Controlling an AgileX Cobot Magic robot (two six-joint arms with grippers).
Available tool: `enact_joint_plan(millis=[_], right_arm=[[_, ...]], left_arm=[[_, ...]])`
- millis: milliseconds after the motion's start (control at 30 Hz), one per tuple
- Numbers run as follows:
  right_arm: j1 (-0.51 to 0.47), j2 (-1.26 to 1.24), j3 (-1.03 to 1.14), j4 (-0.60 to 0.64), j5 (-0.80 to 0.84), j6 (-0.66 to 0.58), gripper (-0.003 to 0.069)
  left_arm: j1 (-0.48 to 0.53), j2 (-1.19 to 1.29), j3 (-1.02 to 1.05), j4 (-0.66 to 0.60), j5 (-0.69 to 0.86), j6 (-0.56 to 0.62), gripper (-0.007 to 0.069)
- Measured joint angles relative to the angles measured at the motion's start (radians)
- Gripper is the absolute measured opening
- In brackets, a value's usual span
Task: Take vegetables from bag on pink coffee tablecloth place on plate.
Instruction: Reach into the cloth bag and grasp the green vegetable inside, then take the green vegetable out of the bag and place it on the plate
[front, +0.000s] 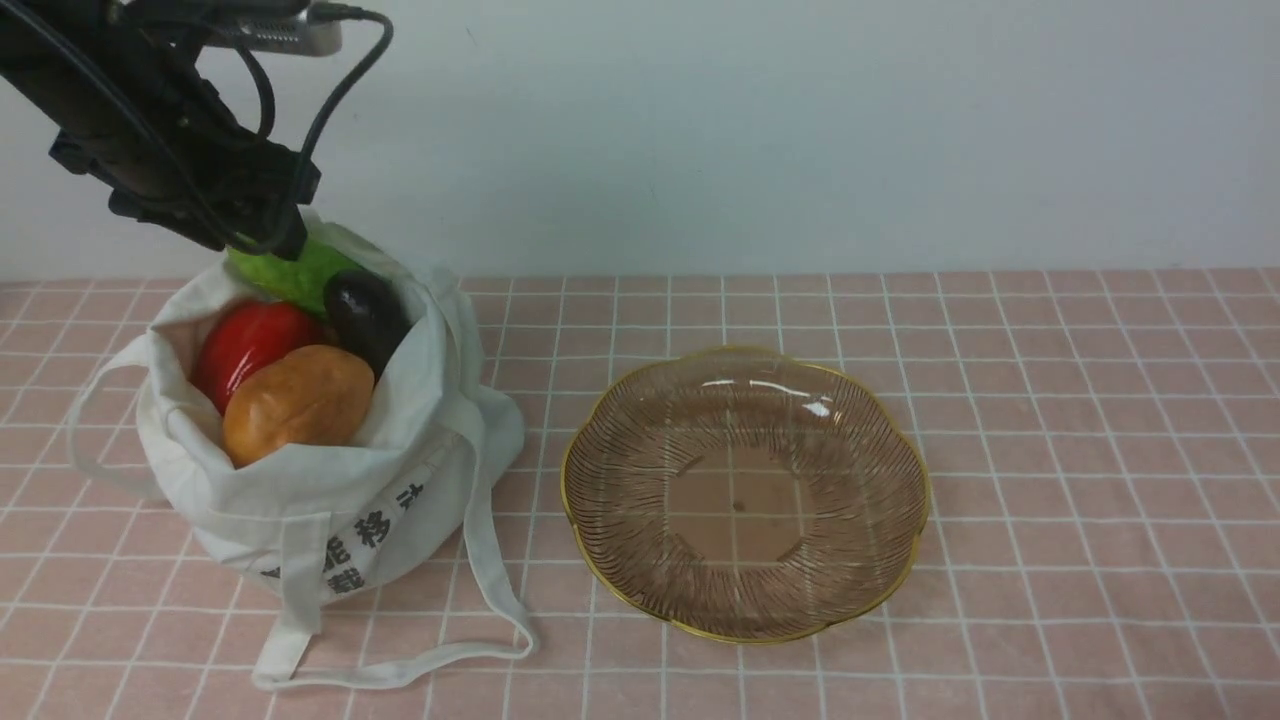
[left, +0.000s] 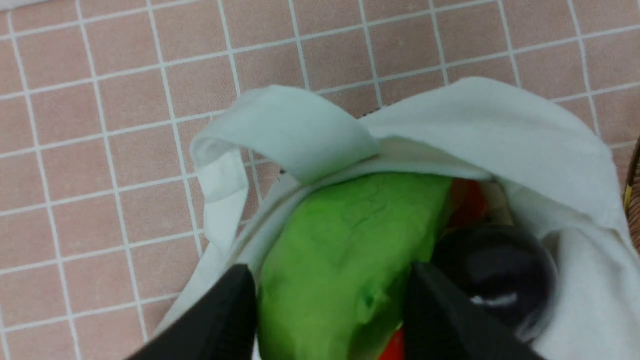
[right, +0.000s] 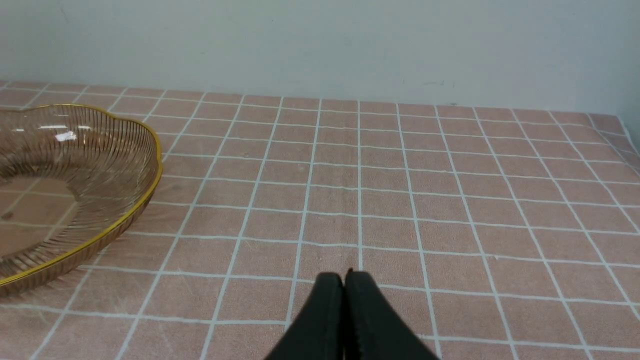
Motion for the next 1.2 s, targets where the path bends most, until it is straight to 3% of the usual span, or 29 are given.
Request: enact_joint_plan(millis=[600, 833, 1000, 1200], right_arm=[[0.0, 0.0, 0.0, 0.0, 0.0, 0.0, -0.0012], [0.0, 0.0, 0.0, 0.0, 0.0, 0.0, -0.0012], [0.0, 0.0, 0.0, 0.0, 0.0, 0.0, -0.0012], [0.0, 0.0, 0.0, 0.0, 0.0, 0.0, -0.0012]], left_arm=[[0.0, -0.207, 0.0, 0.037, 0.047, 0.0, 0.0312], [-0.03, -0.315, 0.0, -0.103, 0.094, 0.015, 0.0312], [-0.233, -0.334, 0.012, -0.215, 0.079, 0.085, 0.0312], [-0.501, -0.167, 0.058, -0.101, -0.001, 0.074, 0.0312]])
